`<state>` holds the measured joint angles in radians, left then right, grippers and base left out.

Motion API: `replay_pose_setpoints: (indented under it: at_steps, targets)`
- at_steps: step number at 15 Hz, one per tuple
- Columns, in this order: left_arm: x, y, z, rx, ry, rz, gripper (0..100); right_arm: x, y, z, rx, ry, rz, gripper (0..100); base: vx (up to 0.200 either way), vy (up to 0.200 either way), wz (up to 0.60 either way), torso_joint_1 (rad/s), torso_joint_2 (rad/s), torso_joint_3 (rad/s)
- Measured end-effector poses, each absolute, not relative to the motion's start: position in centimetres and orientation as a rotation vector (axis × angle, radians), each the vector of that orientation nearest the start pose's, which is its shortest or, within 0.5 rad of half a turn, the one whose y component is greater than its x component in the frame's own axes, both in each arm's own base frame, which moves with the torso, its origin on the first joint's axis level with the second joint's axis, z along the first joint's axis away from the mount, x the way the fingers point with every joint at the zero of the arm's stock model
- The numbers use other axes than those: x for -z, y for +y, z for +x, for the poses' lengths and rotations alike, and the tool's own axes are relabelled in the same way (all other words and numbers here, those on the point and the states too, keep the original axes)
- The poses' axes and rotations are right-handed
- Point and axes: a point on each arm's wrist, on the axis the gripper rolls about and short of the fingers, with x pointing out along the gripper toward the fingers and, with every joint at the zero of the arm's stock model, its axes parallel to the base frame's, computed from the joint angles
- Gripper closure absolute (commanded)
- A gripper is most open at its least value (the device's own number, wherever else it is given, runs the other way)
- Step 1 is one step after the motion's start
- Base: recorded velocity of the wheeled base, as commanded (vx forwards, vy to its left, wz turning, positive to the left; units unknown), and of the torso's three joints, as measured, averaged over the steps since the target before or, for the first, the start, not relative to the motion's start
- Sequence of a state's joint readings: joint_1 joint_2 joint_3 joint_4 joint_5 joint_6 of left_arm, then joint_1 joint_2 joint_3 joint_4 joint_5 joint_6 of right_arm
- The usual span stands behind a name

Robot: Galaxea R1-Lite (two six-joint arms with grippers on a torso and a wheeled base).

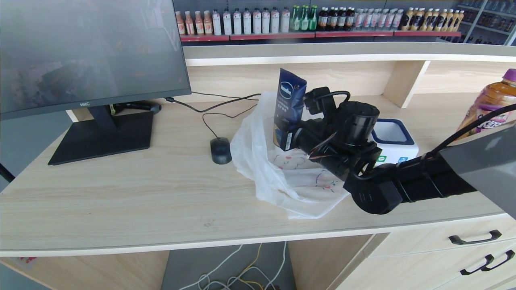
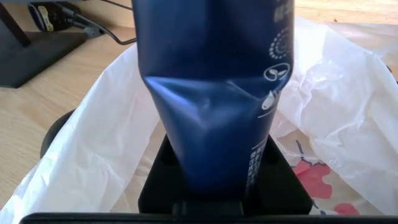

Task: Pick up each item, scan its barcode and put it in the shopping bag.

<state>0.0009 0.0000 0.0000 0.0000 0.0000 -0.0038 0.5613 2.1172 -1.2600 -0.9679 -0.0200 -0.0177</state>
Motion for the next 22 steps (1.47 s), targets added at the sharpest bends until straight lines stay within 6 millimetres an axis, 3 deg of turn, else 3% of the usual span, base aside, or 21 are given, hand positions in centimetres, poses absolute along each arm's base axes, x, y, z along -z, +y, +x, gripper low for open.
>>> replay_pose_setpoints:
  at_steps: [13,22]
  targets:
    - [-7.5,0.0,-2.3,-0.001,0.0,-0.004,0,-18.5,22.7,36.5,-0.534,-0.111,0.014,0,0.0,0.0,0.0,0.0,0.0,0.0]
    - [-7.5,0.0,-2.3,0.0,0.0,-0.004,0,-19.5,21.8,35.2,-0.528,-0.19,0.014,0,0.0,0.0,0.0,0.0,0.0,0.0]
